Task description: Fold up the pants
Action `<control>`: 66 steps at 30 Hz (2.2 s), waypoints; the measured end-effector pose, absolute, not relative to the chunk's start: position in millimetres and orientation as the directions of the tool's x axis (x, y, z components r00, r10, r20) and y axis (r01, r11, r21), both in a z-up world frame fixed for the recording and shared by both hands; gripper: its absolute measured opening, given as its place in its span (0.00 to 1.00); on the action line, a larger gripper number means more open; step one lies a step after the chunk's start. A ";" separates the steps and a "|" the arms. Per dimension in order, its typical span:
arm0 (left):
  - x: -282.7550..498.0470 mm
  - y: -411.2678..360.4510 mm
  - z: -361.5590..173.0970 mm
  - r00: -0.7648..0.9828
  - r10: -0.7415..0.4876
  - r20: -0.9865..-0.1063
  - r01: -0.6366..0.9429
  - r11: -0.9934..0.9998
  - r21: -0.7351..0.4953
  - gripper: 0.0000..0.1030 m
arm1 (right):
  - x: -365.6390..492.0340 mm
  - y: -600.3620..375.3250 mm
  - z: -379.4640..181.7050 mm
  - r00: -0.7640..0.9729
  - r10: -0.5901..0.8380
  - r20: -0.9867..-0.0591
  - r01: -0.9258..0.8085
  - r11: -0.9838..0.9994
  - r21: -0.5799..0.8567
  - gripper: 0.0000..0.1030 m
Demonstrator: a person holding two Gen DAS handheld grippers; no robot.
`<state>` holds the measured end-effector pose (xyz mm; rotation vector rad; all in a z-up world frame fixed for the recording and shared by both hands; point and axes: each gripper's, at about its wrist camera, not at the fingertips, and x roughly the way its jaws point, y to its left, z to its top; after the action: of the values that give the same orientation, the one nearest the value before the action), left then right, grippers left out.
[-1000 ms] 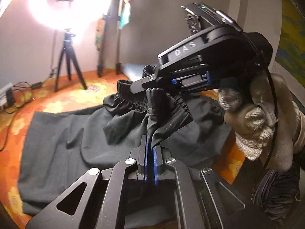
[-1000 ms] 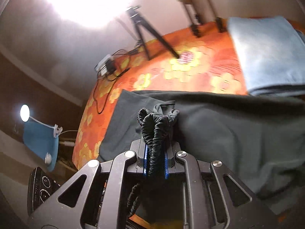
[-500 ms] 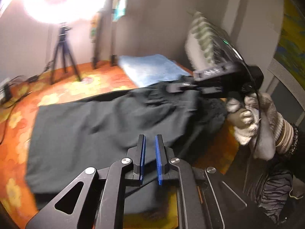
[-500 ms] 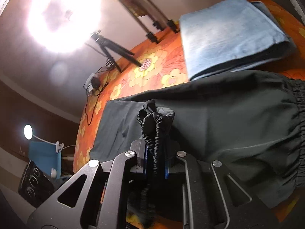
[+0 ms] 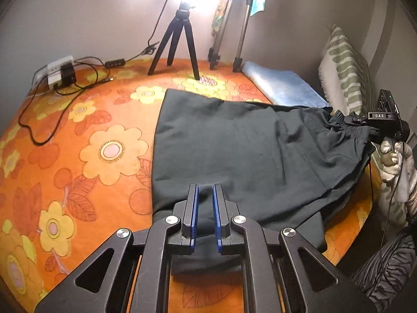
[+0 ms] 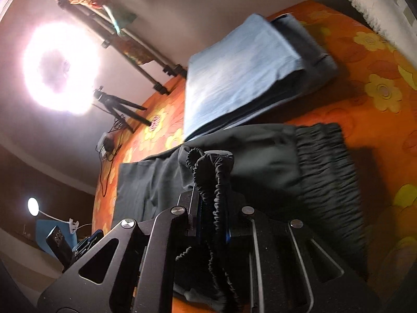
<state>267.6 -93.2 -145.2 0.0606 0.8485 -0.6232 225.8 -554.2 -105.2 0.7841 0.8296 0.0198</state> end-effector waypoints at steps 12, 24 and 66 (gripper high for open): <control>261.9 -110.0 -166.1 0.446 -0.477 -0.758 0.549 0.814 -0.190 0.09 | 229.3 -579.8 -107.4 0.692 0.258 -0.674 0.274 0.770 0.576 0.15; 259.4 -101.9 -162.6 0.457 -0.485 -0.746 0.529 0.822 -0.210 0.09 | 218.2 -583.1 -87.7 0.696 0.138 -0.704 0.319 0.820 0.475 0.40; 254.1 -64.8 -160.5 0.499 -0.448 -0.742 0.430 0.871 -0.237 0.30 | 237.7 -545.0 -82.7 0.590 -0.101 -0.801 0.375 0.913 0.161 0.06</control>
<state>254.1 -64.8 -160.5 -0.0216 0.9034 -0.5311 237.7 -545.0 -82.7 0.3309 0.9010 -0.2833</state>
